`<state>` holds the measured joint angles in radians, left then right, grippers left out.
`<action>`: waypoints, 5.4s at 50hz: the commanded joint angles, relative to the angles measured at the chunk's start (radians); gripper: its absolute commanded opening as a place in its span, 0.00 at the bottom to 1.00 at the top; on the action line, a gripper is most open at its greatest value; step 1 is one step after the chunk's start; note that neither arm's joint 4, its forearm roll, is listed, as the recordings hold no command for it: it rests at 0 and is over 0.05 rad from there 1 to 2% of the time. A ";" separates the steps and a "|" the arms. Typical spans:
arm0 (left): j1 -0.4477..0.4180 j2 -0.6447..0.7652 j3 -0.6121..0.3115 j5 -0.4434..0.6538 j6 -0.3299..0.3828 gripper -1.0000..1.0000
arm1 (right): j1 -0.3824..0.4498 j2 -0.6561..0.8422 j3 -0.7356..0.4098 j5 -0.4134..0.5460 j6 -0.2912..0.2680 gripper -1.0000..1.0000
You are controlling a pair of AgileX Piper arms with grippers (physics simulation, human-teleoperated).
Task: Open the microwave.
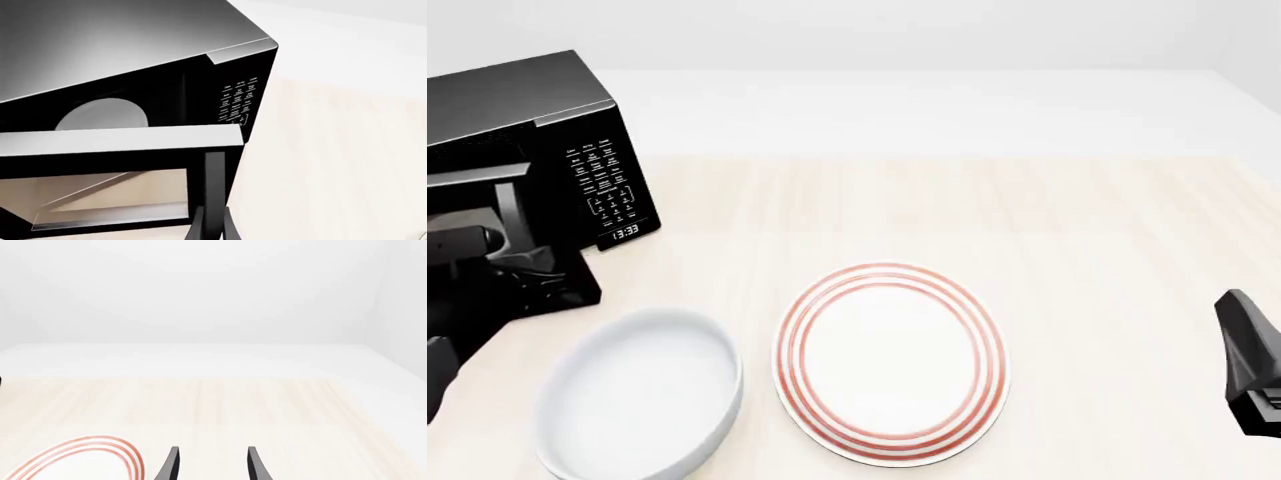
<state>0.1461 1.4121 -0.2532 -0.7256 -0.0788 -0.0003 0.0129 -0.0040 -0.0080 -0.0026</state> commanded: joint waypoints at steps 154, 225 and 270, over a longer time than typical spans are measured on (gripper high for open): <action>0.012 -0.585 0.112 0.330 0.038 1.00 | 0.000 0.000 0.000 0.000 0.000 1.00; 0.001 -0.945 -0.113 0.797 0.145 1.00 | 0.000 0.000 0.000 0.000 0.000 1.00; 0.022 -0.767 -0.420 1.007 0.205 1.00 | 0.000 0.000 0.000 0.000 0.000 1.00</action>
<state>0.1654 0.6057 -0.6207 0.2280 0.1258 -0.0003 0.0129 -0.0040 -0.0080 -0.0026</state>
